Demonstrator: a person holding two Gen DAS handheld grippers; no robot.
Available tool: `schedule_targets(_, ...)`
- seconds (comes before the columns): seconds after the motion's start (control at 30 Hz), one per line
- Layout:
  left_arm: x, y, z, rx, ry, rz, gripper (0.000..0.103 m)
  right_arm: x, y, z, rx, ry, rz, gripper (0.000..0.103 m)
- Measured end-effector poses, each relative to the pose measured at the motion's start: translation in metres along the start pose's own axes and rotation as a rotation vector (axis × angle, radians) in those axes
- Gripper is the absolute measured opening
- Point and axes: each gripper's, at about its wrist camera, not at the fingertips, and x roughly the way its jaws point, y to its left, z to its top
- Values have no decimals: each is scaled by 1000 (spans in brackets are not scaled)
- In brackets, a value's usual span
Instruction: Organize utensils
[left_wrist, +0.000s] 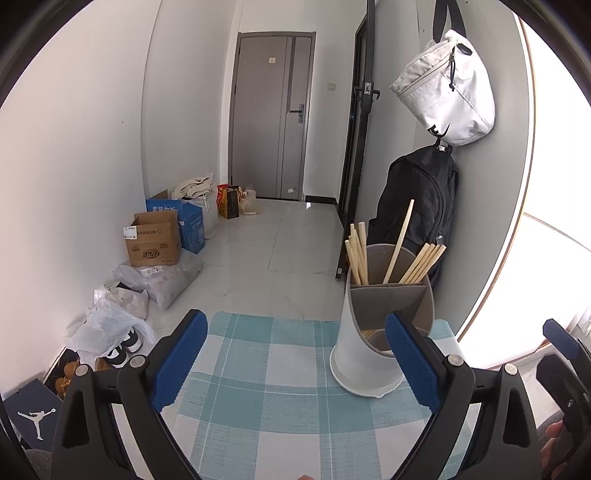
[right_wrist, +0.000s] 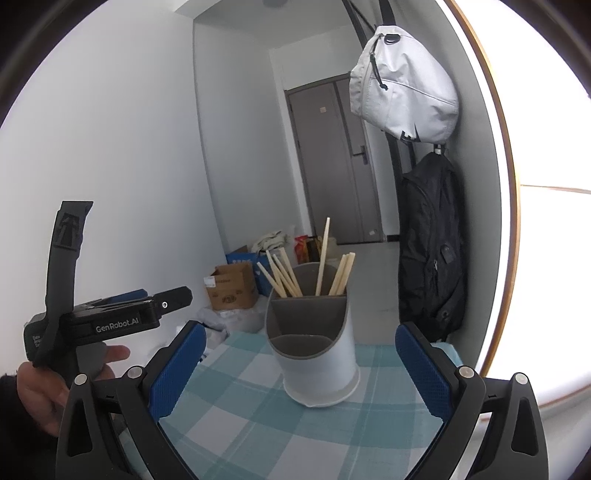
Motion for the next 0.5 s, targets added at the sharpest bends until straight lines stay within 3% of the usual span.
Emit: schedule_targets(0.5,2,6,-1,-31,-10,34,94,0,-1,0,3,-3,-5,103)
